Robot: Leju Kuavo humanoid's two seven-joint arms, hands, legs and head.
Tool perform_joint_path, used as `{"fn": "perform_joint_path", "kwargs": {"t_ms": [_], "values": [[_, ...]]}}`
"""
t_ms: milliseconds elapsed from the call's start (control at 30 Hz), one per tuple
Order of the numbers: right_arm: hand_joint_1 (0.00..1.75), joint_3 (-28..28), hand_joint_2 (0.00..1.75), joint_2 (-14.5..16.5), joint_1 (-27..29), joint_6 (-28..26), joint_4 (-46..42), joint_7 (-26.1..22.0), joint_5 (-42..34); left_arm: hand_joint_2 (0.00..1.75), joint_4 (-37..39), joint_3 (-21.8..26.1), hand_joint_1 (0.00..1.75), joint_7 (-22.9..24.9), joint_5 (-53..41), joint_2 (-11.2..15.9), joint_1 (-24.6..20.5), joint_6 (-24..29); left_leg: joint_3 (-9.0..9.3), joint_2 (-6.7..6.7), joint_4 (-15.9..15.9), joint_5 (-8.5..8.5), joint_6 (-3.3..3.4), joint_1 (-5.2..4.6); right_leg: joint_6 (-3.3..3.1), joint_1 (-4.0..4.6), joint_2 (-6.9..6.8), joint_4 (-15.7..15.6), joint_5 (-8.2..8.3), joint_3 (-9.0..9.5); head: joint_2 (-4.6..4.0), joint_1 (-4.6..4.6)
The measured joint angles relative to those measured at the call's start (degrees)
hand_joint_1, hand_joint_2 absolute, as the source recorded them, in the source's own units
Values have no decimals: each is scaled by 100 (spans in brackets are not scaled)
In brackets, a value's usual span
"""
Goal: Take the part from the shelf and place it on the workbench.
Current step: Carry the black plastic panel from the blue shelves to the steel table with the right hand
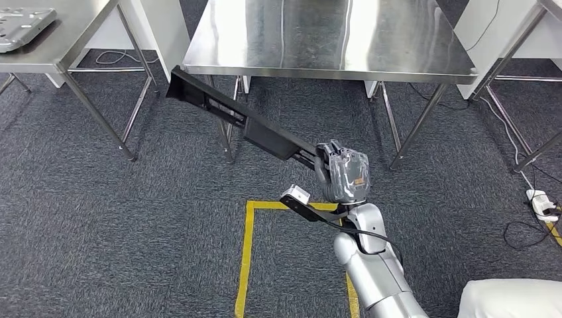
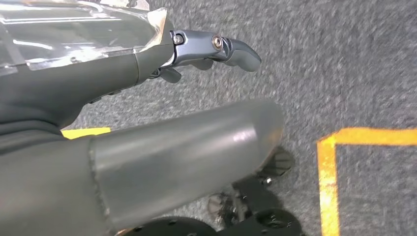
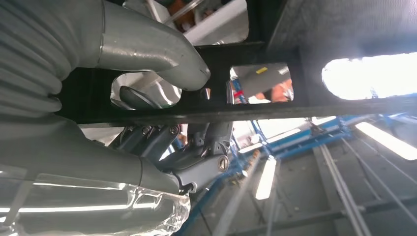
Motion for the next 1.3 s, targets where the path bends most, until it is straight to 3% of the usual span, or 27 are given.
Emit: {"fn": "perform_joint_path", "kwargs": {"t_ms": [67, 100, 133, 167, 233, 300, 400, 467, 533, 600, 633, 667, 733, 767, 833, 933, 967, 1000, 1100, 1167, 1200, 1267, 1300], "values": [[175, -7, 175, -12, -1, 0, 13, 0, -3, 0, 0, 5, 0, 0, -1, -7, -4, 0, 37, -3, -9, -37, 17, 4, 23, -30, -2, 748, -220, -443, 0, 23], [175, -10, 175, -21, 11, 0, 21, 0, -3, 0, 0, 8, 0, 1, -1, -11, 0, 0, 55, -8, -8, -59, 14, 5, 60, -51, -3, 952, -240, -599, 0, 26], [175, -12, 175, -30, 22, 0, 31, 0, -2, 0, 0, 10, 0, 1, -1, -16, 4, 0, 78, -14, -6, -83, 2, 9, 116, -74, -6, 939, -166, -650, 0, 29], [175, -13, 175, -36, 28, 0, 37, 0, -2, 0, 0, 11, 0, 2, -1, -22, 8, -1, 108, -22, -2, -111, -17, 14, 183, -97, -14, 688, -5, -576, 0, 32], [175, -13, 175, -40, 25, 0, 45, 0, -2, 0, 0, 14, 0, 2, 0, -29, 9, -2, 169, -33, 24, -185, -79, 10, 279, -128, -55, -137, 392, -229, 0, 40], [175, -13, 175, -40, 17, 0, 54, -1, -4, 0, 0, 19, 0, 2, 1, -29, 6, -2, 189, -36, 51, -263, -153, -9, 226, -122, -76, -617, 563, 0, 0, 42], [175, -17, 175, -39, 12, -4, 70, -8, -8, 0, -3, 28, 0, 2, 2, -27, 6, -2, 202, -27, 62, -342, -249, 10, 60, -100, -54, -668, 516, 56, 0, 32], [175, -22, 175, -32, 4, -7, 73, -14, -9, 0, -8, 31, 0, 2, 1, -29, 3, -2, 129, -20, 276, -460, -307, 31, -35, -127, -44, -688, 474, 145, 0, 6], [175, -23, 175, -19, -6, -7, 76, -17, -10, 0, -10, 32, 0, 2, 4, -33, 4, -1, -227, -21, 937, -718, -352, 42, -104, -133, -41, -695, 406, 239, 0, -31], [175, -23, 175, -10, -4, -7, 96, -17, -11, 0, -9, 36, 0, 2, 8, -32, 16, 1, -713, -21, 1643, -889, -376, 47, -121, -124, -31, -693, 324, 321, 0, -43], [175, -23, 175, -9, 0, -7, 108, -17, -11, 0, -9, 37, 0, 2, 8, -32, 23, 2, -857, -21, 1757, -824, -375, 47, -115, -122, -20, -692, 278, 371, 0, -45], [175, -23, 175, -8, 3, -7, 117, -18, -11, 0, -9, 40, 0, 2, 8, -32, 28, 3, -884, -21, 1645, -636, -363, 47, -104, -121, -8, -692, 227, 435, 0, -46], [175, -23, 175, 2, 0, -7, 122, -18, -10, 0, -9, 54, 0, 3, 8, -30, 31, 5, -657, -25, 950, -105, -313, 44, -72, -123, 8, -700, 108, 575, 0, -47], [175, -23, 175, 8, -9, -7, 123, -18, -10, 0, -8, 64, 0, 4, 8, -29, 31, 7, -498, -29, 617, 59, -282, 28, -44, -109, 14, -710, 50, 632, 0, -48], [175, -23, 175, 20, -29, -7, 124, -17, -9, 0, -7, 82, 0, 7, 3, -28, 24, 9, -299, -31, 266, 83, -206, -13, 23, -95, 24, -744, -24, 708, 0, -52], [175, -22, 175, 24, -36, -7, 121, -17, -5, 0, -8, 106, 0, 10, -4, -32, 23, 12, -163, -31, 148, -46, -83, -26, 126, -79, 16, -726, -34, 810, -1, -51], [175, -21, 175, 24, -40, -7, 120, -16, -3, 0, -9, 117, 0, 10, -7, -35, 27, 13, -95, -34, 118, -72, -39, -14, 150, -76, 5, -594, -43, 752, -1, -41], [175, -20, 175, 24, -46, -7, 119, -16, -2, 0, -10, 126, 0, 10, -13, -38, 28, 13, -24, -42, 90, -96, -6, -1, 161, -78, -5, -333, -75, 596, -1, -22], [175, -19, 175, 19, -19, -4, 120, -14, 5, 0, -10, 143, 0, 13, -36, -41, 30, 13, 132, -60, 60, -225, 46, -6, 133, -73, -13, 735, -351, -197, -1, 15], [175, -20, 175, 11, 31, 1, 121, -12, 14, 0, -9, 155, 0, 17, -44, -44, 43, 11, 276, -83, 60, -348, 49, -24, 122, -62, -14, 874, -464, -519, -1, 23], [175, -21, 175, 8, 46, 4, 121, -11, 18, 0, -9, 160, 0, 19, -48, -48, 50, 11, 369, -92, 59, -418, 47, -35, 140, -53, -14, 652, -358, -547, -2, 27], [175, -21, 175, 6, 55, 10, 122, -11, 21, 0, -6, 162, 0, 20, -57, -62, 56, 11, 565, -100, 63, -568, 32, -61, 188, -16, -20, -77, 198, -444, -2, 36], [175, -21, 175, 4, 54, 16, 123, -11, 22, 0, -5, 163, 0, 20, -60, -68, 57, 11, 640, -104, 62, -643, 14, -76, 172, 5, -30, -372, 473, -375, -2, 35]]}}
